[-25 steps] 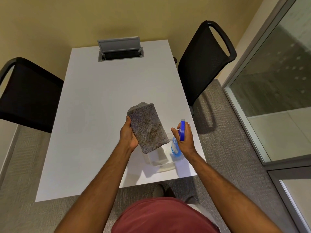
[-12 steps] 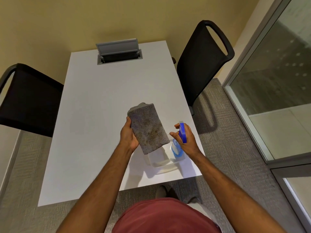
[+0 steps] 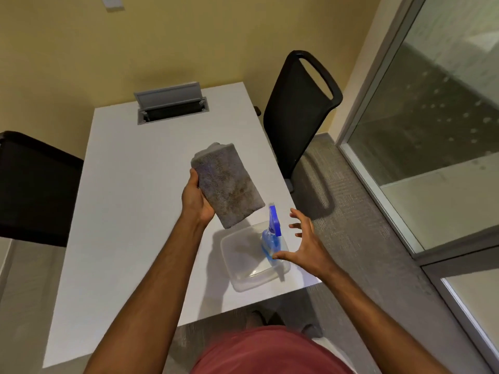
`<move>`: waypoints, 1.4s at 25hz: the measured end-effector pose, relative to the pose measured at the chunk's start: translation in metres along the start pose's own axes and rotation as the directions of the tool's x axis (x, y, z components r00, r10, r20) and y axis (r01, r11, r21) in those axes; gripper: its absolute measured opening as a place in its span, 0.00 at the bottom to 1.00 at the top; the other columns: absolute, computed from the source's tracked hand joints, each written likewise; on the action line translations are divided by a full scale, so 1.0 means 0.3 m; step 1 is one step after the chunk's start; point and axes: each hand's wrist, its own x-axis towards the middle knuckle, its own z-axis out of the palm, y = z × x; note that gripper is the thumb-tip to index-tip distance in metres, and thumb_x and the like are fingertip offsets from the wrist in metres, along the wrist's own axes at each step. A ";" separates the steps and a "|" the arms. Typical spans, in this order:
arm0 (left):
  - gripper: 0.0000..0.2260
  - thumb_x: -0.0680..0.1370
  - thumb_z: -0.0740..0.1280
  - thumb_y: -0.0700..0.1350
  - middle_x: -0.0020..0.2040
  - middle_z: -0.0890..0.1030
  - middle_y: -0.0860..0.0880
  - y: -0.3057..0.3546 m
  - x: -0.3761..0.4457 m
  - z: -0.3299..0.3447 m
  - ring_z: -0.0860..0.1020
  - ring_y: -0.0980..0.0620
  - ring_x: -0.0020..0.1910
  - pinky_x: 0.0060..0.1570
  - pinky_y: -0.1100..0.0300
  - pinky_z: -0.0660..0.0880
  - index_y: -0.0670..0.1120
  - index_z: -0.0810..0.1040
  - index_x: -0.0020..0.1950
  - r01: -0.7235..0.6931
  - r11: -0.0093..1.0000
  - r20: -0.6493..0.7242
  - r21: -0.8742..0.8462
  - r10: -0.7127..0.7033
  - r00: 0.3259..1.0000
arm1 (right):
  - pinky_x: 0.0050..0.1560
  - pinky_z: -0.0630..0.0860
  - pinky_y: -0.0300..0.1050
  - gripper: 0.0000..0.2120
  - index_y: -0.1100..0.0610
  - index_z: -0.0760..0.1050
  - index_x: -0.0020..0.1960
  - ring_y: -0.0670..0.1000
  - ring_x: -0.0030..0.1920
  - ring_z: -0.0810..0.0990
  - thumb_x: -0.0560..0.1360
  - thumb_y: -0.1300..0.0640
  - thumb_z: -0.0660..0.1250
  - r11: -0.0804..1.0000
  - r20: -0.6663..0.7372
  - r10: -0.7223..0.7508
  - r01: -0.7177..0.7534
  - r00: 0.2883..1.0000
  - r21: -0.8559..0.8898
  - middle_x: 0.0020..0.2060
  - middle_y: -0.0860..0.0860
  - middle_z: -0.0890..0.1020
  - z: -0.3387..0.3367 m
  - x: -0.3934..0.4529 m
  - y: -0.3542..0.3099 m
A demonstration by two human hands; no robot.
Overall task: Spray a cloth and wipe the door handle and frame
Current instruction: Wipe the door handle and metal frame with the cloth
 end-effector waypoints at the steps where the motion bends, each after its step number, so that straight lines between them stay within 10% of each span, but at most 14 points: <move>1: 0.25 0.86 0.53 0.61 0.66 0.83 0.43 0.011 -0.006 0.059 0.79 0.43 0.68 0.70 0.41 0.74 0.46 0.76 0.73 -0.008 1.000 0.023 0.008 0.007 1.000 | 0.63 0.75 0.41 0.55 0.40 0.53 0.79 0.42 0.67 0.72 0.61 0.30 0.78 1.000 -0.027 0.000 0.000 1.000 -0.011 0.75 0.42 0.63 -0.029 -0.023 0.001; 8: 0.23 0.86 0.55 0.61 0.64 0.84 0.44 -0.116 -0.156 0.535 0.83 0.43 0.61 0.64 0.45 0.79 0.49 0.76 0.72 0.131 0.974 0.295 0.184 -0.182 0.938 | 0.61 0.77 0.49 0.31 0.44 0.68 0.72 0.46 0.61 0.80 0.73 0.35 0.66 0.904 -0.406 0.120 0.069 0.906 0.422 0.67 0.48 0.76 -0.369 -0.089 -0.106; 13: 0.24 0.85 0.57 0.61 0.55 0.85 0.42 -0.495 -0.329 0.853 0.86 0.43 0.52 0.54 0.46 0.83 0.45 0.82 0.63 0.334 0.855 0.361 0.396 -0.479 0.800 | 0.59 0.81 0.57 0.32 0.50 0.83 0.61 0.57 0.60 0.84 0.79 0.29 0.53 0.448 -0.224 0.371 0.037 0.901 0.893 0.59 0.54 0.85 -0.708 -0.246 -0.158; 17: 0.25 0.85 0.59 0.62 0.55 0.86 0.42 -0.831 -0.412 1.053 0.84 0.43 0.54 0.56 0.45 0.81 0.43 0.82 0.63 0.292 0.776 0.340 0.560 -0.536 0.773 | 0.68 0.71 0.69 0.38 0.55 0.75 0.72 0.64 0.68 0.77 0.77 0.27 0.56 0.194 -0.166 0.383 0.097 0.909 0.976 0.68 0.62 0.78 -0.948 -0.437 -0.011; 21: 0.27 0.86 0.56 0.61 0.55 0.87 0.41 -1.095 -0.514 1.211 0.85 0.44 0.53 0.52 0.47 0.83 0.41 0.79 0.67 0.242 0.731 0.369 0.638 -0.566 0.737 | 0.60 0.79 0.61 0.32 0.57 0.79 0.67 0.62 0.61 0.82 0.67 0.44 0.79 0.358 -0.290 0.351 0.158 0.890 0.920 0.61 0.61 0.83 -1.152 -0.641 0.130; 25: 0.26 0.84 0.61 0.60 0.62 0.84 0.39 -1.317 -0.589 1.313 0.83 0.42 0.61 0.64 0.41 0.79 0.41 0.78 0.70 0.180 0.710 0.468 0.681 -0.611 0.638 | 0.58 0.81 0.57 0.27 0.61 0.75 0.68 0.64 0.60 0.82 0.70 0.60 0.74 0.510 -0.409 0.430 0.157 0.805 0.846 0.60 0.61 0.83 -1.292 -0.806 0.241; 30: 0.17 0.77 0.72 0.49 0.56 0.86 0.41 -1.530 -0.656 1.442 0.85 0.43 0.55 0.53 0.46 0.84 0.43 0.80 0.63 0.106 0.716 0.558 0.690 -0.619 0.552 | 0.65 0.77 0.61 0.26 0.63 0.74 0.70 0.63 0.61 0.81 0.73 0.59 0.72 0.437 -0.466 0.458 0.265 0.757 0.860 0.65 0.65 0.80 -1.403 -0.944 0.313; 35: 0.20 0.80 0.71 0.51 0.59 0.84 0.39 -1.756 -0.676 1.597 0.83 0.40 0.57 0.63 0.40 0.78 0.41 0.78 0.68 0.141 0.628 0.518 0.765 -0.731 0.444 | 0.62 0.78 0.60 0.38 0.66 0.74 0.70 0.63 0.60 0.82 0.65 0.56 0.81 0.194 -0.430 0.424 0.384 0.797 0.903 0.63 0.65 0.81 -1.554 -1.027 0.388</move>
